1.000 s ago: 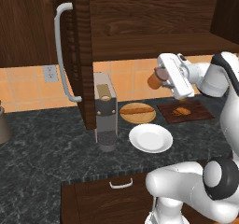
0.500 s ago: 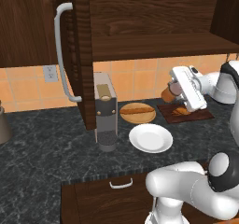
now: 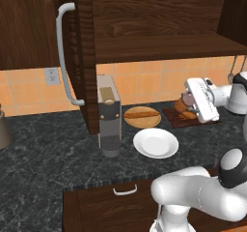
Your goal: From the different types of pastries on the counter, select a croissant and place it on the cutting board. Then retrieve a jar of jam from the cabinet and place it alongside the croissant on the cutting board.
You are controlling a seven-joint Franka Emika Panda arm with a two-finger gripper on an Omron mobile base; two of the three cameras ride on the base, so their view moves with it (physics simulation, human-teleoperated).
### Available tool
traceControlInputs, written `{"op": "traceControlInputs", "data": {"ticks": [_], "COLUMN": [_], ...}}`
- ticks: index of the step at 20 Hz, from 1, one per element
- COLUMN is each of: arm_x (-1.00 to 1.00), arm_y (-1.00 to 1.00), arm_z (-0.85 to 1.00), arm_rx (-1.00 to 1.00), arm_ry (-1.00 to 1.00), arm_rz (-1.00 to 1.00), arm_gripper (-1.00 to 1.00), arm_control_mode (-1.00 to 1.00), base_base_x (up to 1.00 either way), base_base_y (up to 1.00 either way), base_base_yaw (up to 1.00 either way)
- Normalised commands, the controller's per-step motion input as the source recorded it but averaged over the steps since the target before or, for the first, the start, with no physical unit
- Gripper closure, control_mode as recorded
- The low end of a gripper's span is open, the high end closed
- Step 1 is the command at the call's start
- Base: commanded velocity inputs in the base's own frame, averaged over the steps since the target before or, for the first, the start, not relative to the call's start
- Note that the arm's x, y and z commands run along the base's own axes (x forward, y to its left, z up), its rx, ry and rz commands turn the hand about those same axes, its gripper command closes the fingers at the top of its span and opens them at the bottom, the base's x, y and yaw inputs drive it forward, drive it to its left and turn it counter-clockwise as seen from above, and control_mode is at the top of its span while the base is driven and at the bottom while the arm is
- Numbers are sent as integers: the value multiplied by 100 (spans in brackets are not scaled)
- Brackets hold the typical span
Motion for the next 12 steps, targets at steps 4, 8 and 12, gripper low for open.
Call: {"op": "traceControlInputs", "data": {"ticks": [4, 8, 12], "arm_x": [37, 59, 53], "arm_y": [-21, -1, 0], "arm_z": [-25, 2, 0], "arm_rx": [0, 5, 1], "arm_ry": [7, 18, 51], "arm_rz": [-14, -6, -4], "arm_gripper": [100, 100, 100], "arm_control_mode": [-100, -100, -100], "base_base_x": [0, 0, 0], "base_base_y": [0, 0, 0], "base_base_yaw": [0, 0, 0]}}
